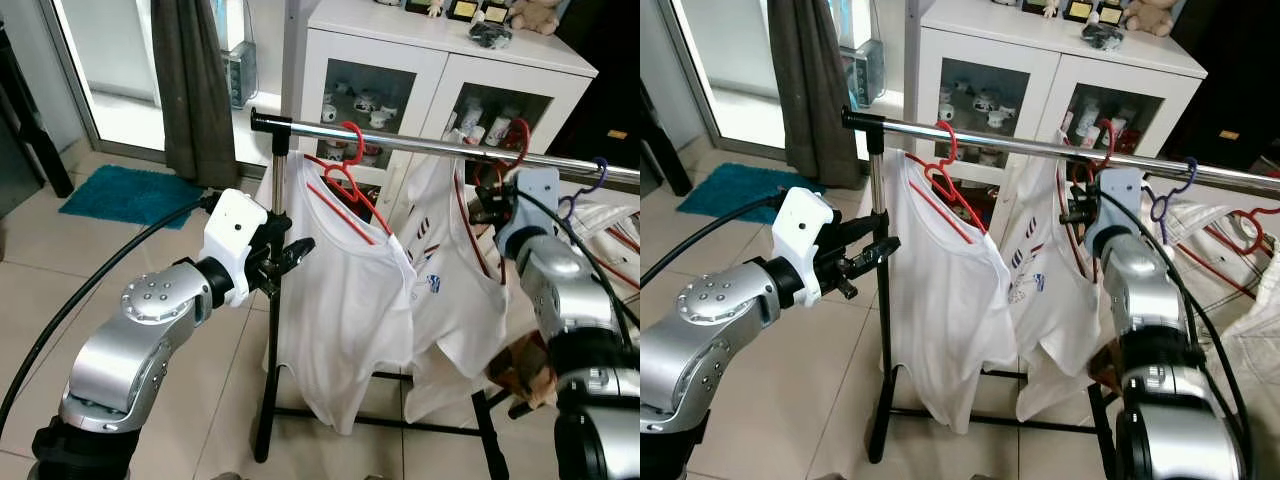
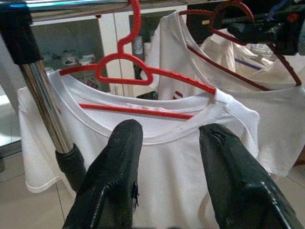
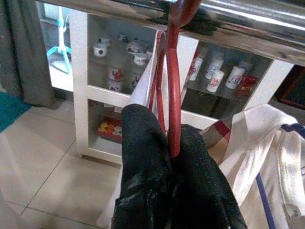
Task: Hang hanger
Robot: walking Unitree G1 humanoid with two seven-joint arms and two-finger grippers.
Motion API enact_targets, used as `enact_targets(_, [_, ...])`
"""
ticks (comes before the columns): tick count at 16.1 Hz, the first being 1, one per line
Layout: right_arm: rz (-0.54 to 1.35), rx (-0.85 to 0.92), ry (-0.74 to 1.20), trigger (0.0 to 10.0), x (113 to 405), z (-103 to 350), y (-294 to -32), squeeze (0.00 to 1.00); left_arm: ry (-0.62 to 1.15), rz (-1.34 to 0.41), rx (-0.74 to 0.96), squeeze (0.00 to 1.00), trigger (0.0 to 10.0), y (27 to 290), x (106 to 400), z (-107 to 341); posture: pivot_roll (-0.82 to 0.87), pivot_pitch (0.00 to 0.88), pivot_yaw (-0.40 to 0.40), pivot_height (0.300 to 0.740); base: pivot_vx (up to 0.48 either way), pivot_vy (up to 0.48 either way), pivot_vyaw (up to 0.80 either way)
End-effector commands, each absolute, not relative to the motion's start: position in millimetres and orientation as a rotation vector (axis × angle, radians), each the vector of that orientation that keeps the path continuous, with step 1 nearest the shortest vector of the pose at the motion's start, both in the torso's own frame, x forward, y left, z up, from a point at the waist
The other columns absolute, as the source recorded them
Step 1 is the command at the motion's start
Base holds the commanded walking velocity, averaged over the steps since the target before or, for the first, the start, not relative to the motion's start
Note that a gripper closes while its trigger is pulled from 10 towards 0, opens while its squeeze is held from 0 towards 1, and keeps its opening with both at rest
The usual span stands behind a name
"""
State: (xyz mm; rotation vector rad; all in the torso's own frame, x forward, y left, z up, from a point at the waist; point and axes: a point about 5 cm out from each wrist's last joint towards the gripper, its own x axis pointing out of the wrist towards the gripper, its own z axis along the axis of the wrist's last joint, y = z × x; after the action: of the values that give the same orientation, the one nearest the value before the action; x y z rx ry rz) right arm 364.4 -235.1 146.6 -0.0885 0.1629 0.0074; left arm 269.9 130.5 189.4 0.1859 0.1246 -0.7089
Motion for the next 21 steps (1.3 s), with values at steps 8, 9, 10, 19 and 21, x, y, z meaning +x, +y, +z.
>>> enact_targets(8, [0.111, -0.161, 0.255, 10.0, 387.7, 157.0, -222.8, 0.0, 0.167, -0.796, 0.221, 0.0, 10.0, 122.6, 263.4, 186.2, -0.03, 0.0, -0.076, 0.719, 0.0, 0.0, 0.0])
enact_targets(9, [0.13, -0.166, 0.286, 10.0, 388.8, 153.9, -218.7, 0.0, 0.174, -0.799, 0.23, 0.0, 10.0, 123.1, 262.8, 185.3, -0.03, 0.0, -0.074, 0.719, 0.0, 0.0, 0.0])
enact_targets(10, [0.14, -0.158, 0.305, 10.0, 390.4, 152.1, -213.7, 0.0, 0.179, -0.799, 0.232, 0.0, 10.0, 123.7, 262.6, 184.8, -0.03, 0.0, -0.073, 0.719, 0.0, 0.0, 0.0])
enact_targets(19, [0.198, -0.102, 0.481, 10.0, 382.0, 122.0, -201.0, 0.0, 0.201, -0.825, 0.247, 0.0, 10.0, 122.2, 260.2, 181.1, -0.05, 0.0, -0.063, 0.719, 0.0, 0.0, 0.0])
enact_targets(21, [0.196, -0.083, 0.459, 10.0, 382.2, 124.0, -202.3, 0.0, 0.192, -0.824, 0.247, 0.0, 10.0, 121.2, 261.3, 182.0, -0.05, 0.0, -0.061, 0.719, 0.0, 0.0, 0.0])
